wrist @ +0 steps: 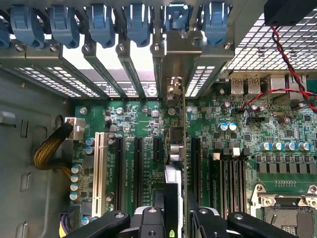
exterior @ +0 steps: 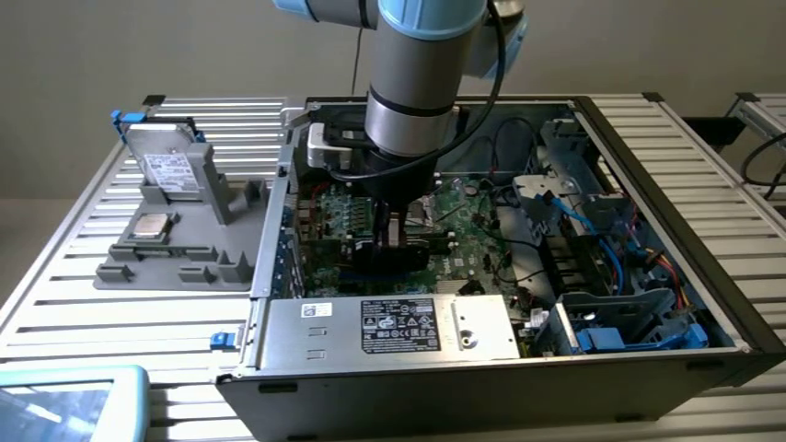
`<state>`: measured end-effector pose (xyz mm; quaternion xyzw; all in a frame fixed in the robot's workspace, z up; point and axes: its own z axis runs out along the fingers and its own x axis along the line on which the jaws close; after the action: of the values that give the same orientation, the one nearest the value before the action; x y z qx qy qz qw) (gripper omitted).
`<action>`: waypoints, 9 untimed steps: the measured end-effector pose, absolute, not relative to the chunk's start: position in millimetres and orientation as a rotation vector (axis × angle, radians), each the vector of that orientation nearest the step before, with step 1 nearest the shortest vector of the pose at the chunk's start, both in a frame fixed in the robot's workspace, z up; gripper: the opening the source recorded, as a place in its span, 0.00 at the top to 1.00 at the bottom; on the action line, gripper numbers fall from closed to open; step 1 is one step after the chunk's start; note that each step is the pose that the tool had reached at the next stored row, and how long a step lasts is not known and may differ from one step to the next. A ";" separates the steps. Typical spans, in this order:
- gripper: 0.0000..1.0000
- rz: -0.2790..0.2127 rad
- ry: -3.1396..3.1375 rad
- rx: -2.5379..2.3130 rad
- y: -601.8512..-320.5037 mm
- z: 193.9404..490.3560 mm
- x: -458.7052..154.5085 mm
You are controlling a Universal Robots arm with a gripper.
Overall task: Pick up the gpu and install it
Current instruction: 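Insert the gpu into the slot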
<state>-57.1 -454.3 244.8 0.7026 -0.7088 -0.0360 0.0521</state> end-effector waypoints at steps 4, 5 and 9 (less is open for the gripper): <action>0.73 -0.109 -2.156 2.137 -454.3 244.8 -57.1; 0.73 -0.109 -2.156 2.137 -454.3 244.8 -57.1; 0.73 -0.109 -2.156 2.137 -454.3 244.8 -57.2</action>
<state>-57.2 -454.3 244.8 0.7026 -0.7088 -0.0359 0.0522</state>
